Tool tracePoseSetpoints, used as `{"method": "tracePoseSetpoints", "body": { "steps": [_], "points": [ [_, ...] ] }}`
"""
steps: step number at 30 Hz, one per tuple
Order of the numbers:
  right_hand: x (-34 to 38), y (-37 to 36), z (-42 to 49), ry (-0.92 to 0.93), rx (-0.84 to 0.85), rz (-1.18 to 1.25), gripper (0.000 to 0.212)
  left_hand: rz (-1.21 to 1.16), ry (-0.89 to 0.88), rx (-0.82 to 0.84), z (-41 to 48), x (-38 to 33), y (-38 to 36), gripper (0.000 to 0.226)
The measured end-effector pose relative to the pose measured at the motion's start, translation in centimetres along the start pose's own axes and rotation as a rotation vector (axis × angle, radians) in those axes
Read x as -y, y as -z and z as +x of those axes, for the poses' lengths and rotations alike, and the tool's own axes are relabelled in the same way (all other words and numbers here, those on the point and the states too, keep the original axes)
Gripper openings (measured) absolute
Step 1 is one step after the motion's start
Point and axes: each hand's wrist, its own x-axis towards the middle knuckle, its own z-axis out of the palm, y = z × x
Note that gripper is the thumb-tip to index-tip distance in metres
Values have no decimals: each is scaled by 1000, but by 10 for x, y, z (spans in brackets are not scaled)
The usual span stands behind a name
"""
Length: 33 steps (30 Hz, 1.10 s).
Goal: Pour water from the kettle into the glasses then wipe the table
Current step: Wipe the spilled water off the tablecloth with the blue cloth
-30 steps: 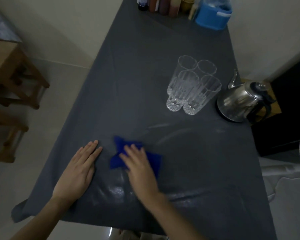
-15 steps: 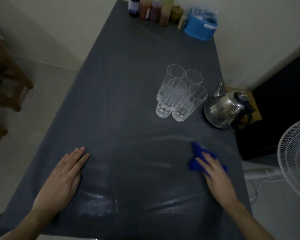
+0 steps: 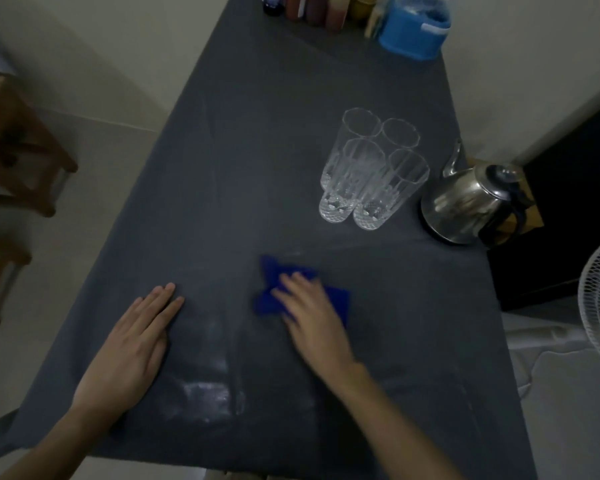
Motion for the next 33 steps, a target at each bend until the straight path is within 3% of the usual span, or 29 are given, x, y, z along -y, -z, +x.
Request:
{"method": "tracePoseSetpoints", "body": {
  "steps": [3,5,8,13,15,18,21,30,33],
  "points": [
    [-2,6,-12,227,165,-34,51,-20,-6,-4,1,2,-3,53],
    [-38,25,-24,223,182,-77,51,-21,-7,-8,3,6,-5,56],
    [-108,64,-54,-2,104,-139,44,-23,-20,-16,4,7,-8,59],
    [-186,114,-91,-611,-175,-82,39,-20,-26,-25,5,7,-7,56],
    [-188,109,-84,-728,-238,-73,36,-24,-24,-24,4,7,-8,54],
    [-173,94,-56,-754,-321,-43,35,-21,-29,-36,3,7,-9,53],
    [-149,77,-20,-673,-295,-24,34,-6,-34,-36,2,7,-8,54],
    [29,-8,24,81,83,36,36,-18,-13,-8,2,5,-6,54],
    [47,-12,9,202,225,60,42,-14,-18,-4,3,4,-4,54]
  ]
}}
